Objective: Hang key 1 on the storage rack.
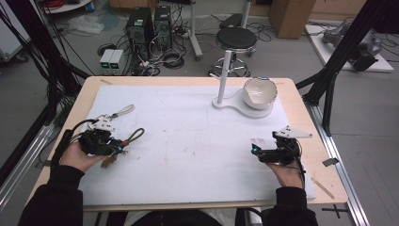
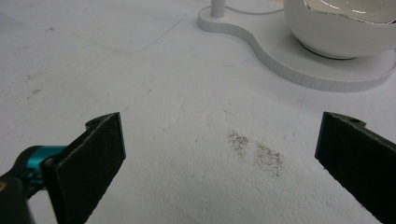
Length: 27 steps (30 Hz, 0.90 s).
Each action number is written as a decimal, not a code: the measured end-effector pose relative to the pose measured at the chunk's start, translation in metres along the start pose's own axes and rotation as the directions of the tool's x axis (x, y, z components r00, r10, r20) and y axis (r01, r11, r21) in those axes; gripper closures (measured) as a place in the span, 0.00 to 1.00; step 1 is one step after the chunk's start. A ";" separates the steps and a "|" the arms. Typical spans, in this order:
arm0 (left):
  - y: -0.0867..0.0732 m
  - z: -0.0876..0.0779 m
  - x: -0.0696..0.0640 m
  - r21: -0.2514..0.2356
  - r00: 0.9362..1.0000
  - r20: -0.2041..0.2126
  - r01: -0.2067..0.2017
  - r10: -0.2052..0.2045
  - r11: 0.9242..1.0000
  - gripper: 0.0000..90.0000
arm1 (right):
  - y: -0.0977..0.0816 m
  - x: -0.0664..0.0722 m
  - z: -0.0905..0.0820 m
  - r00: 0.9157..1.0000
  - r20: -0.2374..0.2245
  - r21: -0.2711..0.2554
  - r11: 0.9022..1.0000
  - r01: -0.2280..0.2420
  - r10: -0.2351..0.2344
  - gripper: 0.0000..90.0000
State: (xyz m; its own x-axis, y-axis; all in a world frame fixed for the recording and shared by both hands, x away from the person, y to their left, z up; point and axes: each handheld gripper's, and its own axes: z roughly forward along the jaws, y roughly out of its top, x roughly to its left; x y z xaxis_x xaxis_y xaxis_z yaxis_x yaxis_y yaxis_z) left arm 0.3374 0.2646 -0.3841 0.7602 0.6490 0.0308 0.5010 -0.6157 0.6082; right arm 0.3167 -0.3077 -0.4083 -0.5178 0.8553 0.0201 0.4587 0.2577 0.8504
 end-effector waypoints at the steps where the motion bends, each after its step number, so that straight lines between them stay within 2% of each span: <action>1: 0.002 -0.001 0.001 -0.007 1.000 -0.003 -0.004 0.004 1.000 0.81 | 0.000 0.000 0.000 1.000 -0.002 0.000 1.000 -0.003 0.003 0.01; 5: 0.007 -0.005 0.003 -0.030 1.000 0.003 -0.004 0.004 1.000 0.81 | 0.000 -0.001 -0.001 1.000 -0.001 -0.004 1.000 -0.008 0.008 0.01; 6: 0.012 -0.008 0.003 -0.046 1.000 -0.008 -0.013 0.012 0.999 0.81 | 0.000 -0.001 -0.001 1.000 -0.002 -0.004 1.000 -0.008 0.008 0.01; 10: 0.021 -0.010 0.003 -0.067 1.000 -0.007 -0.022 0.022 0.998 0.81 | 0.000 0.000 0.000 1.000 -0.001 -0.003 1.000 -0.005 0.005 0.01; 13: 0.038 -0.009 0.001 -0.080 0.999 -0.007 -0.047 0.047 0.996 0.81 | 0.000 0.000 0.001 1.000 0.002 0.007 1.000 0.000 0.000 0.01; 14: 0.038 -0.009 0.001 -0.080 0.999 -0.007 -0.047 0.047 0.996 0.81 | 0.000 0.000 0.002 1.000 0.002 0.008 1.000 0.001 -0.001 0.01; 15: 0.047 -0.009 0.000 -0.085 0.998 -0.005 -0.057 0.057 0.995 0.81 | 0.000 0.000 0.002 1.000 0.004 0.011 1.000 -0.003 0.003 0.01; 16: 0.052 -0.009 0.000 -0.078 0.997 -0.002 -0.076 0.076 0.994 0.81 | 0.000 0.000 0.002 1.000 0.006 0.013 1.000 -0.003 0.003 0.01; 18: 0.056 -0.009 -0.001 -0.076 0.996 -0.002 -0.084 0.084 0.994 0.81 | 0.000 -0.001 0.002 1.000 0.008 0.013 1.000 -0.005 0.005 0.01; 19: 0.064 -0.009 -0.002 -0.075 0.995 -0.007 -0.096 0.096 0.993 0.81 | -0.001 -0.002 0.001 1.000 0.007 0.010 1.000 -0.014 0.014 0.01; 20: 0.064 -0.009 -0.002 -0.075 0.995 -0.007 -0.096 0.096 0.993 0.81 | -0.001 -0.002 0.001 1.000 0.007 0.010 1.000 -0.014 0.014 0.01; 21: 0.072 -0.008 -0.003 -0.078 0.994 -0.009 -0.107 0.106 0.991 0.81 | -0.001 -0.004 0.000 1.000 0.008 0.004 1.000 -0.018 0.018 0.01; 27: 0.091 -0.009 -0.005 -0.089 0.993 0.003 -0.121 0.122 0.989 0.81 | -0.002 -0.005 0.000 1.000 0.010 -0.001 1.000 -0.016 0.016 0.01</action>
State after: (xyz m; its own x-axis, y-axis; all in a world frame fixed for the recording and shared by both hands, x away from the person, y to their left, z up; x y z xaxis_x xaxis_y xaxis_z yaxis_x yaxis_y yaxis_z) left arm 0.3762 0.2091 -0.3218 0.8170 0.5675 0.1021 0.3662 -0.6475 0.6683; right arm 0.3184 -0.3130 -0.4096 -0.5033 0.8636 0.0285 0.4658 0.2434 0.8508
